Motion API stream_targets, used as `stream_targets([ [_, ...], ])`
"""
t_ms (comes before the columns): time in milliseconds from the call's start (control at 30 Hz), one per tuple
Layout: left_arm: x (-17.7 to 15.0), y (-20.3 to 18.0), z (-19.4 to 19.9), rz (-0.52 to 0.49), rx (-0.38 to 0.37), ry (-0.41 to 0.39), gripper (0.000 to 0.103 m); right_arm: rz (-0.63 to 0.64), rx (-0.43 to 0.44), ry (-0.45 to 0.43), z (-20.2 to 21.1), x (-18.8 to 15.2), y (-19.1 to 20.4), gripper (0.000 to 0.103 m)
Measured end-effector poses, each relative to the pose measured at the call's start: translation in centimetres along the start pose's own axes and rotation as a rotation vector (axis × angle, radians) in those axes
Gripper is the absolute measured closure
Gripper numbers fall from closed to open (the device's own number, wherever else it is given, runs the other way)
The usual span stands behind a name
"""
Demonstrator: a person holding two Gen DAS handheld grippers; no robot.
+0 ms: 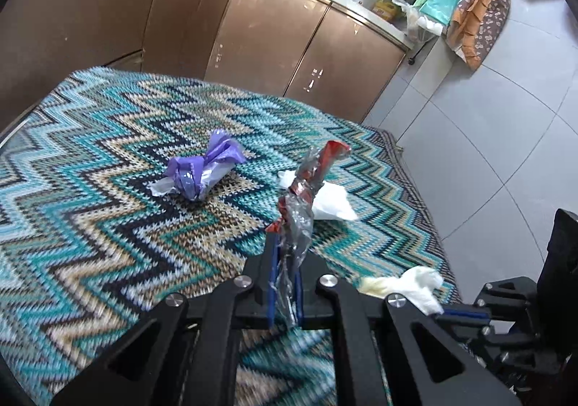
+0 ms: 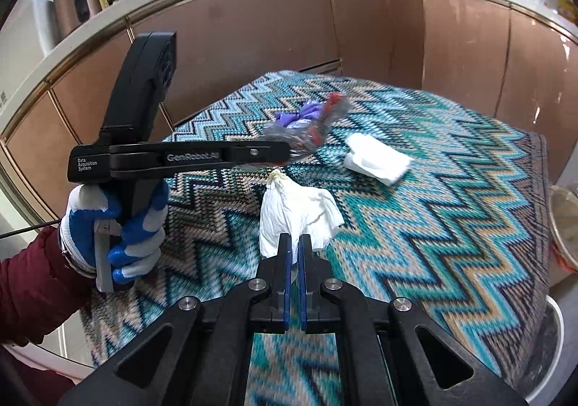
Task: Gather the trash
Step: 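Carry the red-wrapped plastic and white tissue over the black-lined bin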
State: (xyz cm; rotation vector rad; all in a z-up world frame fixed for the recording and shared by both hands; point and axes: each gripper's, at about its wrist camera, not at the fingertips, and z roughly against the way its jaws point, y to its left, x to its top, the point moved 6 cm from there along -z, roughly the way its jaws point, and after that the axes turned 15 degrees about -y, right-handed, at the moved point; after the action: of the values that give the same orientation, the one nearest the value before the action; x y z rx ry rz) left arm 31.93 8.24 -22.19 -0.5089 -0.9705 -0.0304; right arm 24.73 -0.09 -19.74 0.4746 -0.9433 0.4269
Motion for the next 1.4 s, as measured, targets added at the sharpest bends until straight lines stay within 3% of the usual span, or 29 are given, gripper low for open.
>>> stream_targets([
  [333, 0.4, -5.2, 6.8, -0.084, -0.012, -0.046, 0.096, -0.063, -0.114, -0.124, 9.0, -0.1, -0.9, 0.1],
  [600, -0.7, -12.5, 6.9, -0.167, -0.095, -0.016, 0.096, -0.143, -0.237, -0.227, 16.3, -1.4, -4.4, 0.1],
  [967, -3.5, -27.3, -1.8, -0.341, -0.227, 0.153, 0.096, -0.286, -0.538, -0.278, 24.6, -5.5, -15.6, 0.1],
  [1133, -6.0, -32.9, -7.9, -0.396, -0.238, 0.238, 0.096, -0.355, -0.628, -0.254, 25.0, -7.6, -21.2, 0.1],
  [1400, -9.0, -36.9, -17.2, -0.406, -0.203, 0.336, 0.096, -0.417, -0.706, -0.197, 22.6, -10.6, -28.8, 0.1],
])
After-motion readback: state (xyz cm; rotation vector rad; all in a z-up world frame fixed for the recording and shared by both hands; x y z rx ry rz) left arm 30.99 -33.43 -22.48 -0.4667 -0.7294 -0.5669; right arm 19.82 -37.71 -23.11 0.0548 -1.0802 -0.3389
